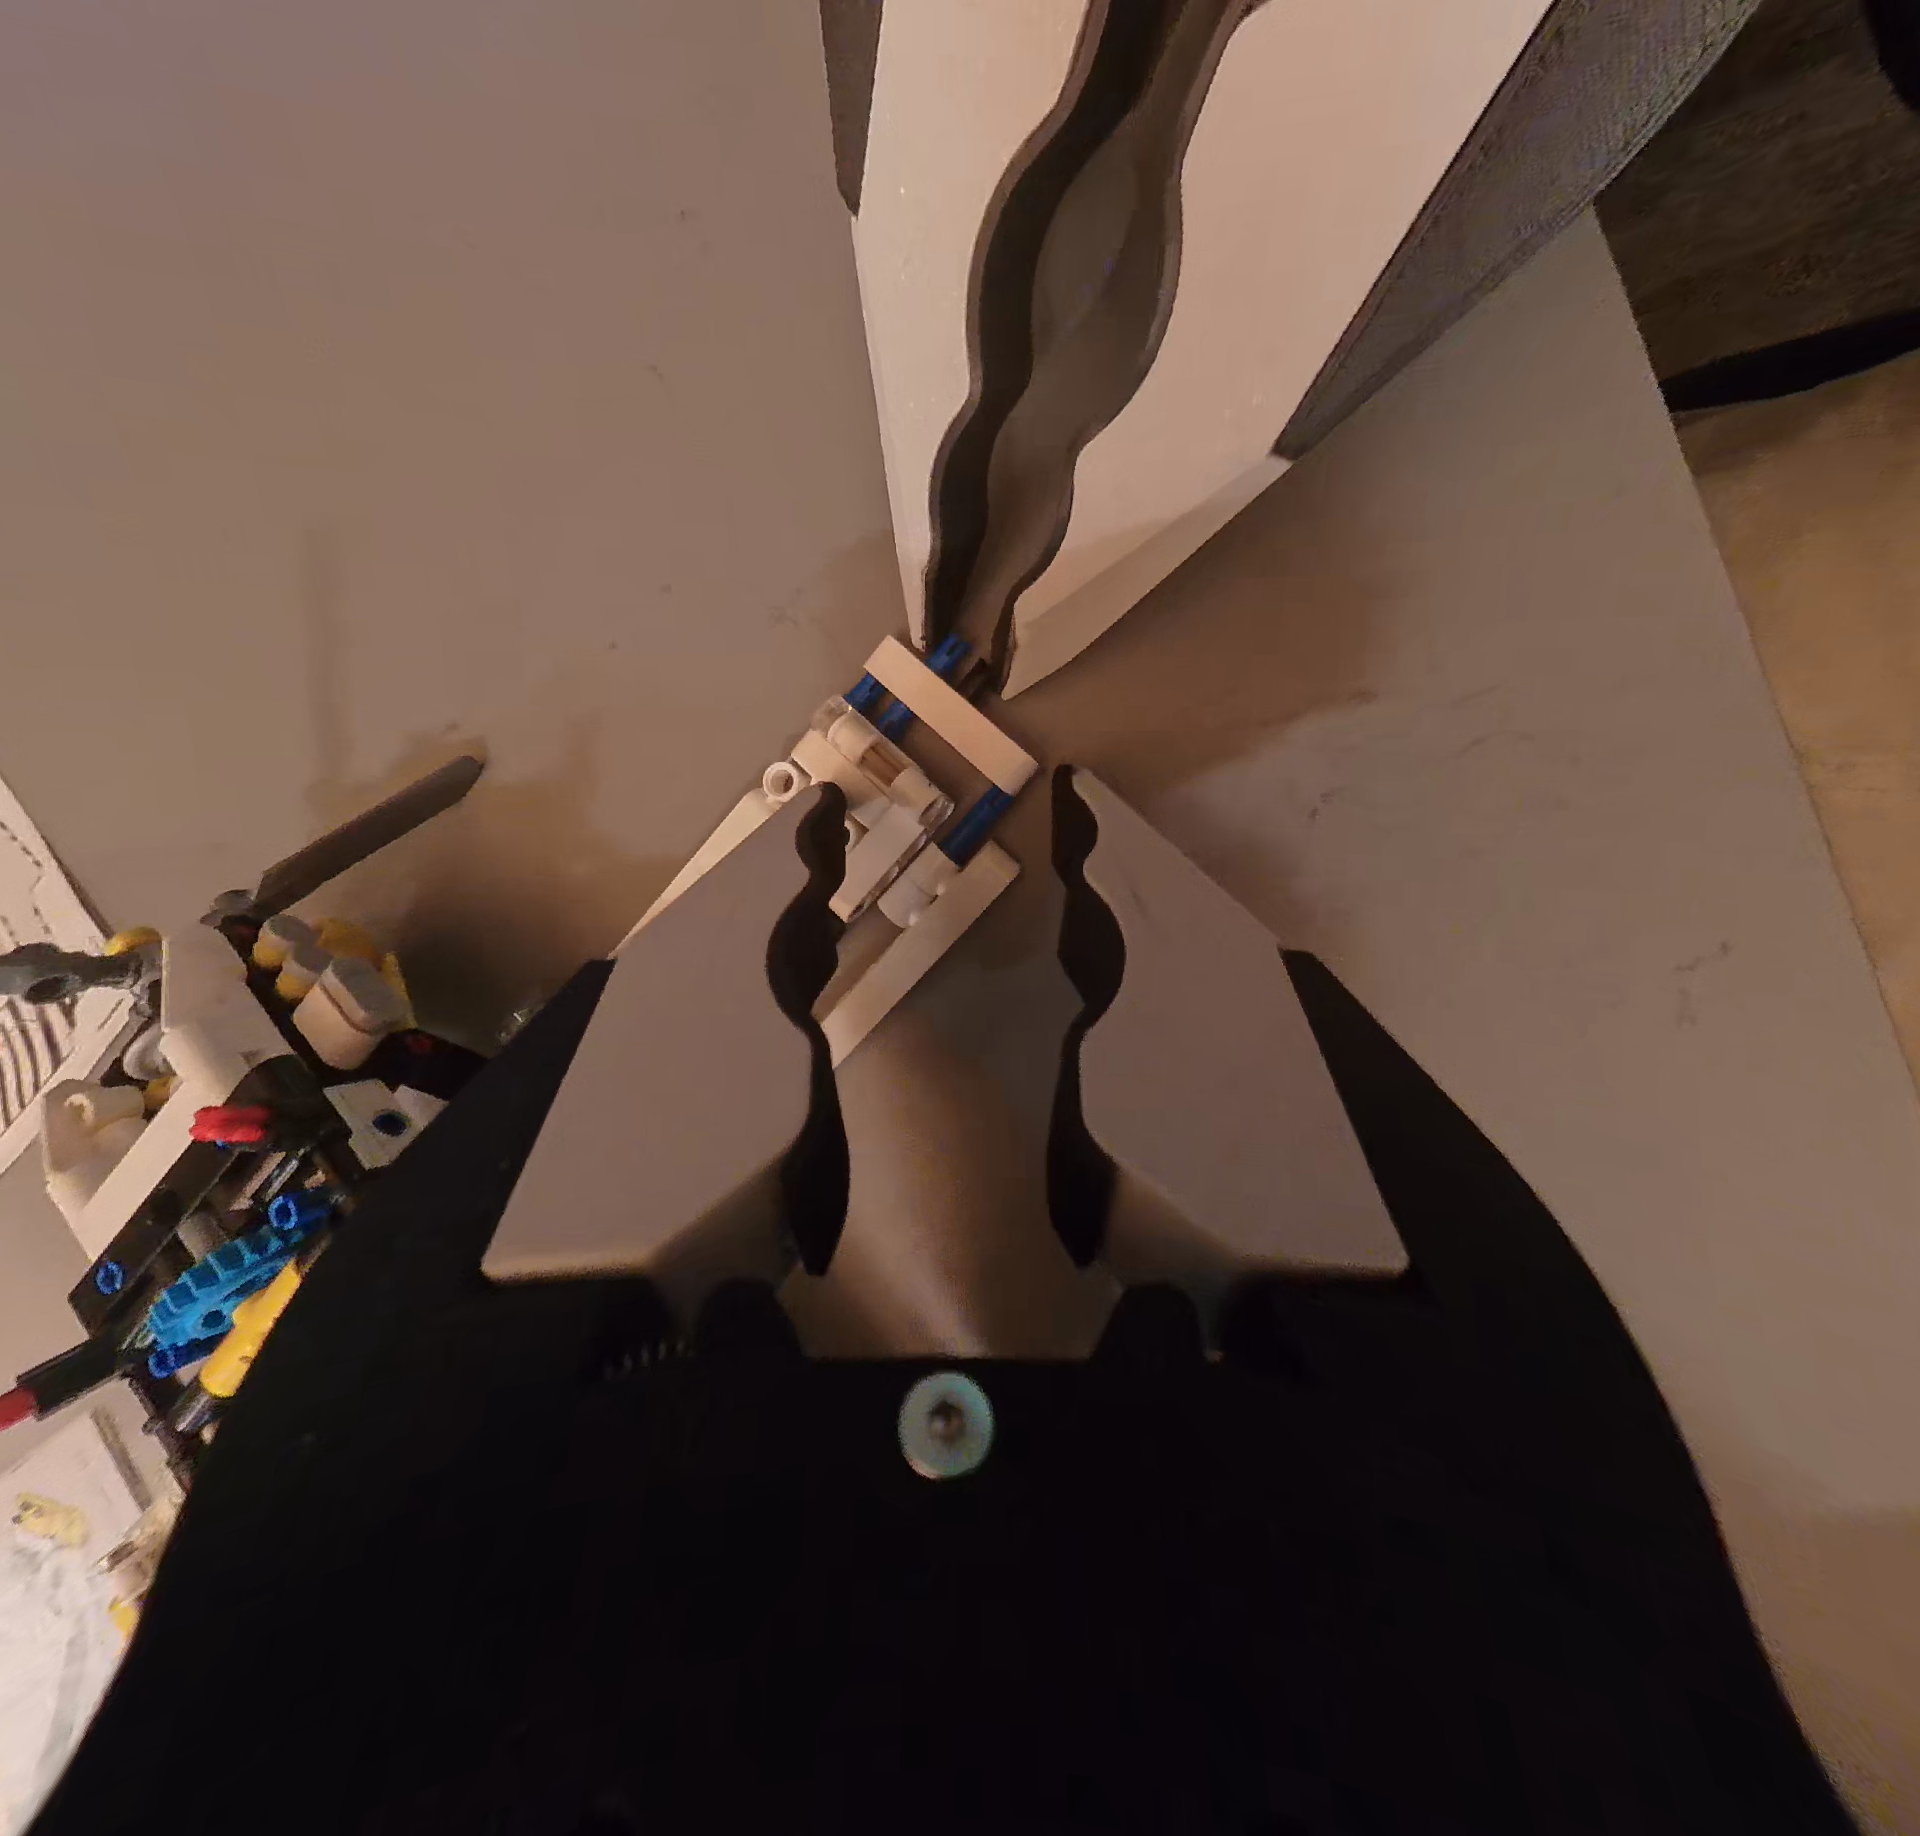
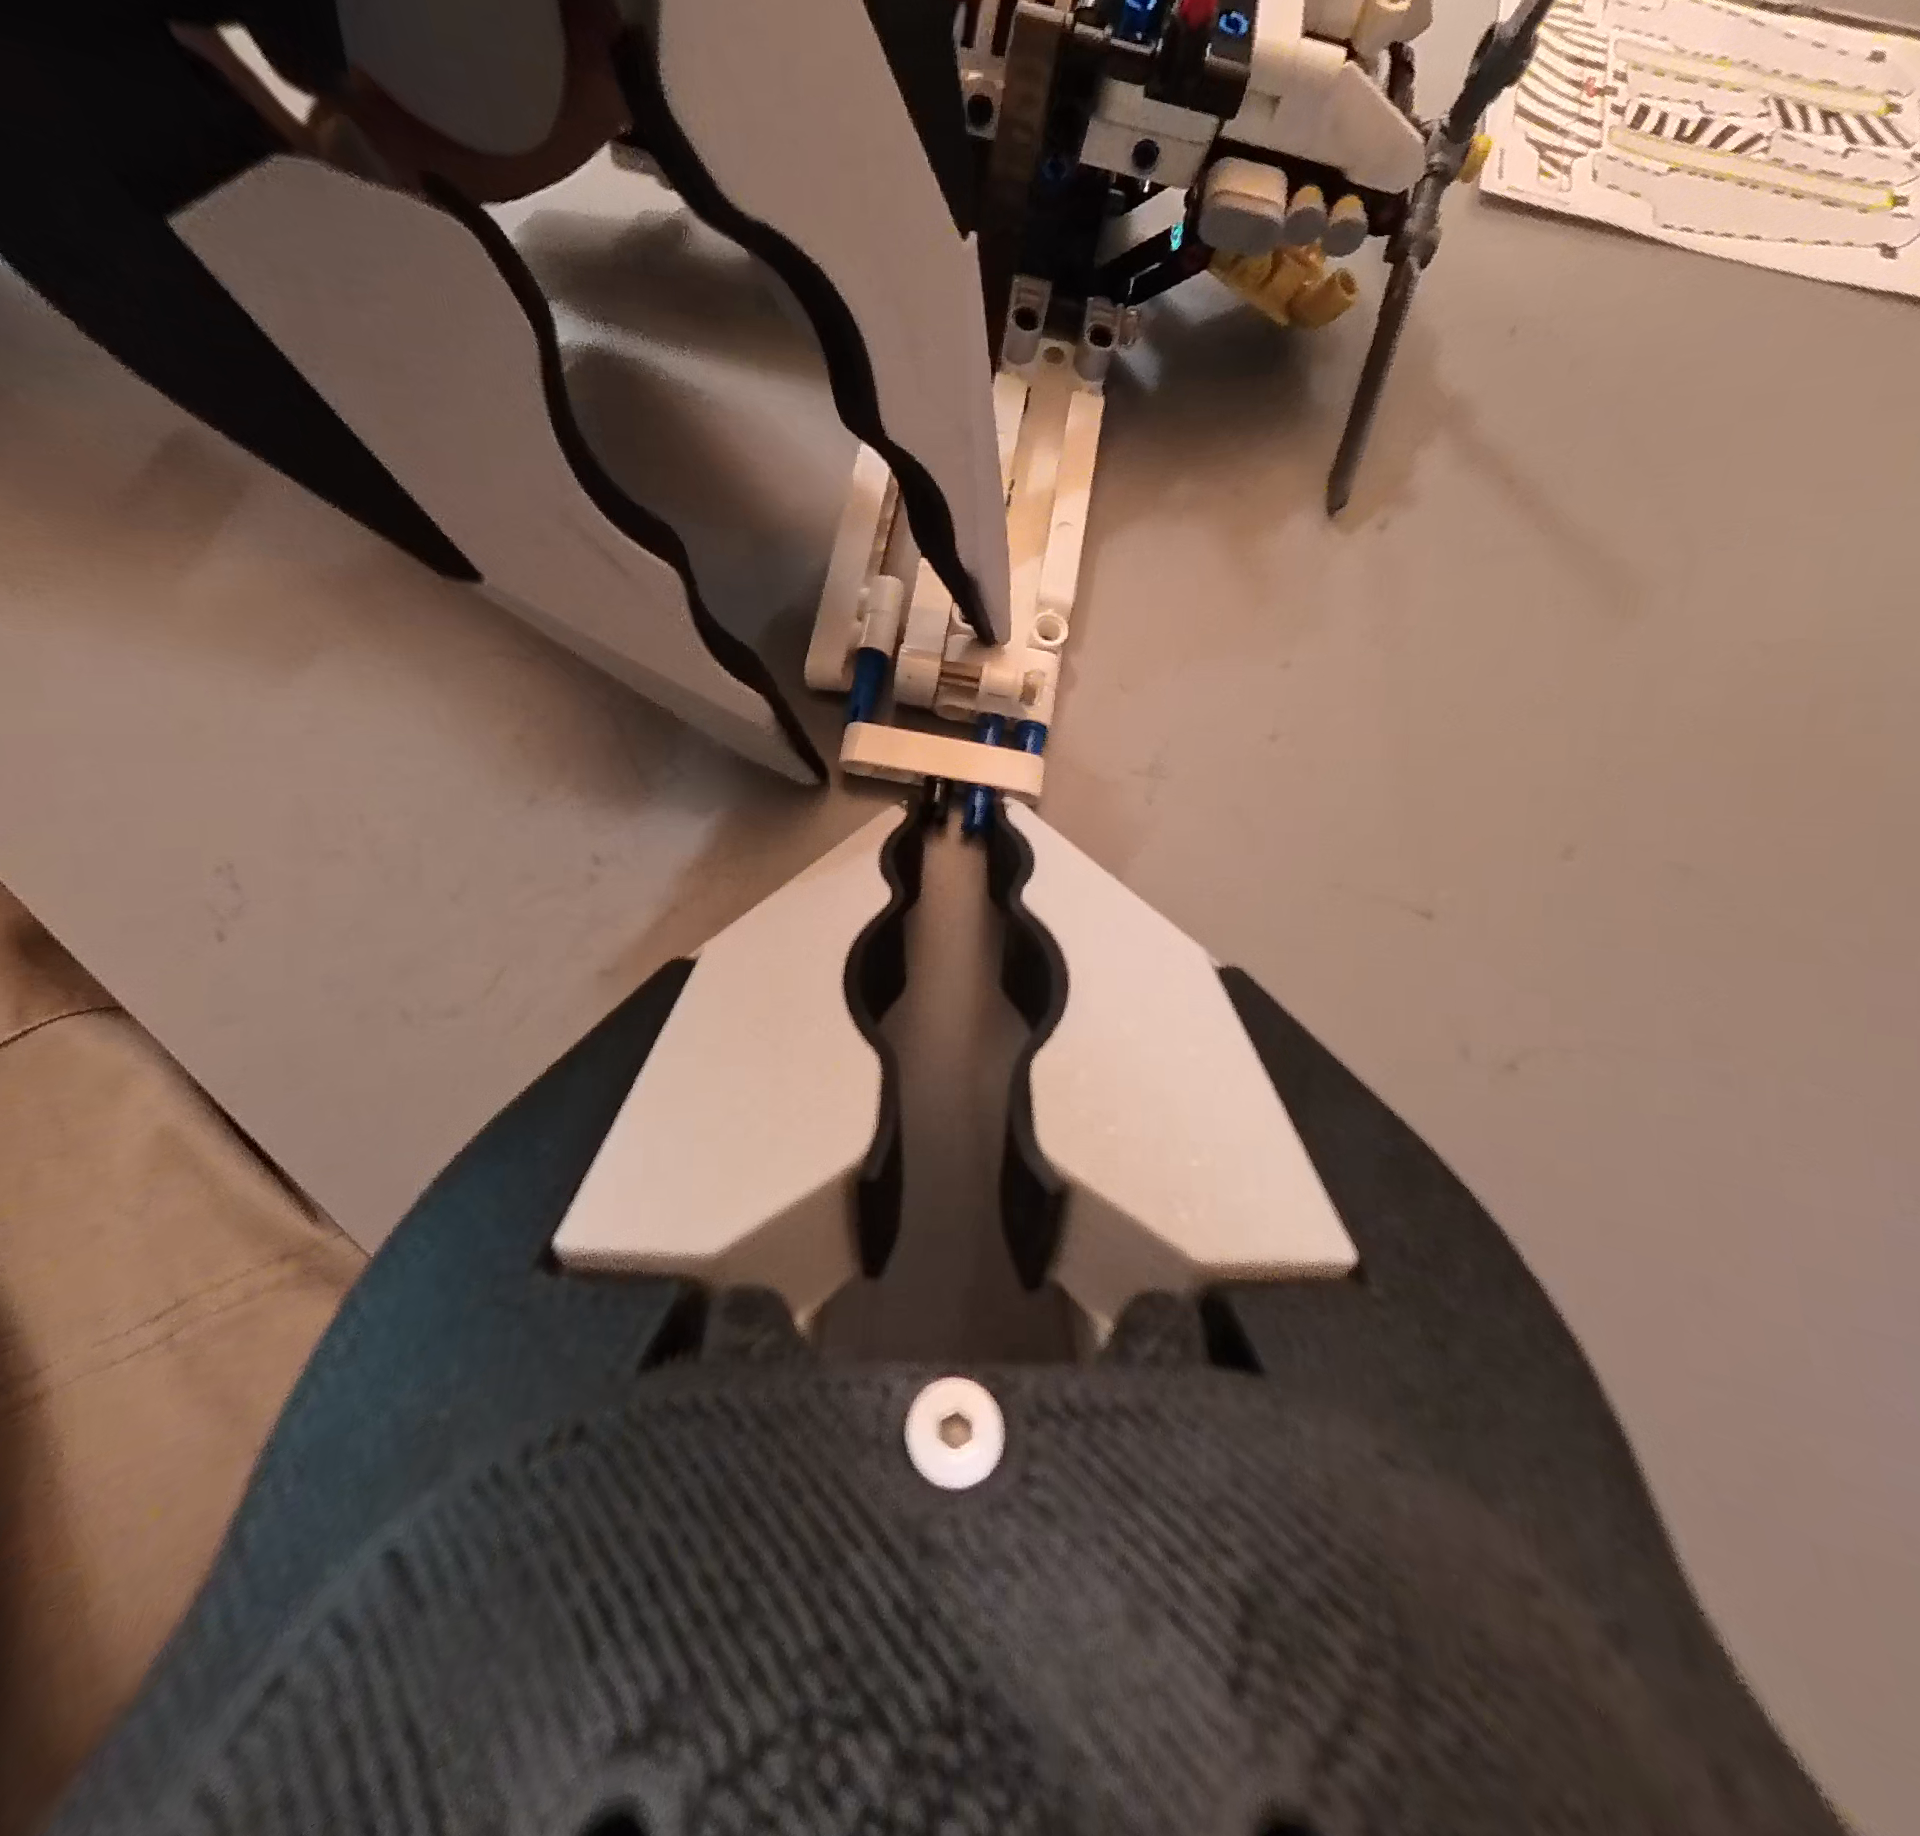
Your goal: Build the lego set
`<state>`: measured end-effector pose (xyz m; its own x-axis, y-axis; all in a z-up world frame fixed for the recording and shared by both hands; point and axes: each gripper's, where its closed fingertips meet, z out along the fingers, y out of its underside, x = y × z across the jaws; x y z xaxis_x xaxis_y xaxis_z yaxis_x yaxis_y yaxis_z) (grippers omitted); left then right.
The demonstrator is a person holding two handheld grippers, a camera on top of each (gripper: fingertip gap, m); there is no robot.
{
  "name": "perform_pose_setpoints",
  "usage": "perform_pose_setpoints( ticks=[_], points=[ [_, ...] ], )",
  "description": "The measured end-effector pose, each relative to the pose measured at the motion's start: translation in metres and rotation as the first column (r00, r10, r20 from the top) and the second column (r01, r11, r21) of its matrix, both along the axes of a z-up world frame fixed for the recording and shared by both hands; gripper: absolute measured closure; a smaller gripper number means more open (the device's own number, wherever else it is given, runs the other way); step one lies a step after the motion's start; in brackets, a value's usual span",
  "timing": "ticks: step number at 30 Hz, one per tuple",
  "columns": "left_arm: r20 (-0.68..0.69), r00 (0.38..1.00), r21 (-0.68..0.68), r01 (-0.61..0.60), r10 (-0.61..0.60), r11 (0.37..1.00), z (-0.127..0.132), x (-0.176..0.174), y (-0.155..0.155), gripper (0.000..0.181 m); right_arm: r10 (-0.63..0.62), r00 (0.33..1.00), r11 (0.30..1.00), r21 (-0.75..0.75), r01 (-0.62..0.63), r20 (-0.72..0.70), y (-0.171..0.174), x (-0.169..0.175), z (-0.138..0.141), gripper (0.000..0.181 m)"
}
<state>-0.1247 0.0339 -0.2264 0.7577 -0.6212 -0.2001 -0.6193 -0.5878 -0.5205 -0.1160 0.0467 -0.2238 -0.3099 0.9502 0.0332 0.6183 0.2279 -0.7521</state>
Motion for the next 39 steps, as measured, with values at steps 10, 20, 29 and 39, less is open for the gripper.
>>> perform_pose_setpoints(
  ticks=[10, 20, 29, 39],
  points=[
    [0.016, 0.999, 0.007, -0.039, 0.038, 0.999, 0.000, 0.000, -0.001, 0.140, 0.003, 1.000, 1.000, 0.008, -0.003, -0.005, 0.000, -0.001, -0.001, 0.171],
    [0.024, 0.999, 0.015, -0.047, 0.047, 0.999, 0.000, -0.001, -0.001, 0.140, 0.010, 1.000, 1.000, 0.003, -0.010, -0.004, -0.001, -0.001, -0.002, 0.171],
    [0.210, 0.956, -0.077, -0.194, 0.206, 0.978, 0.002, 0.008, 0.002, 0.123, 0.009, 1.000, 1.000, 0.007, -0.009, -0.005, -0.001, -0.002, -0.002, 0.171],
    [0.113, 0.942, 0.009, -0.318, 0.315, 0.948, -0.001, -0.001, 0.007, 0.144, 0.024, 1.000, 1.000, -0.006, -0.024, 0.001, -0.001, -0.002, -0.002, 0.170]
  ],
)
